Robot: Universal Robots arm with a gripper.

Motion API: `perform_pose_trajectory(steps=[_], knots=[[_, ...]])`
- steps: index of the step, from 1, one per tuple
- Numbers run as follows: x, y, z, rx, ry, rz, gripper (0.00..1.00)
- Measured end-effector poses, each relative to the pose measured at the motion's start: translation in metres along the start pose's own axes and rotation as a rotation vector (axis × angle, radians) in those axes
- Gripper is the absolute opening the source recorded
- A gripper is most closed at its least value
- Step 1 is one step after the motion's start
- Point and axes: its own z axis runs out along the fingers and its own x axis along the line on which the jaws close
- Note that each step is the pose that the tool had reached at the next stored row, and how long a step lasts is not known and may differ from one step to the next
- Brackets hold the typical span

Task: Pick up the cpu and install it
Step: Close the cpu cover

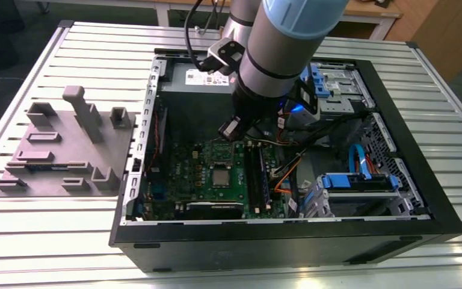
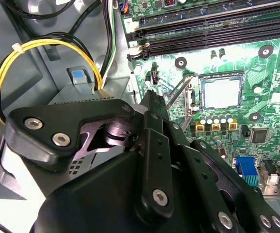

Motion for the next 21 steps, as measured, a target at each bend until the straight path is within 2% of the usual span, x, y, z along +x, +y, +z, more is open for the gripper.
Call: perform_pose_trajectory(steps=[21], knots=[[0.0003,0.0012,-0.0026,-0.0006,0.0011,-0.006,0.1]])
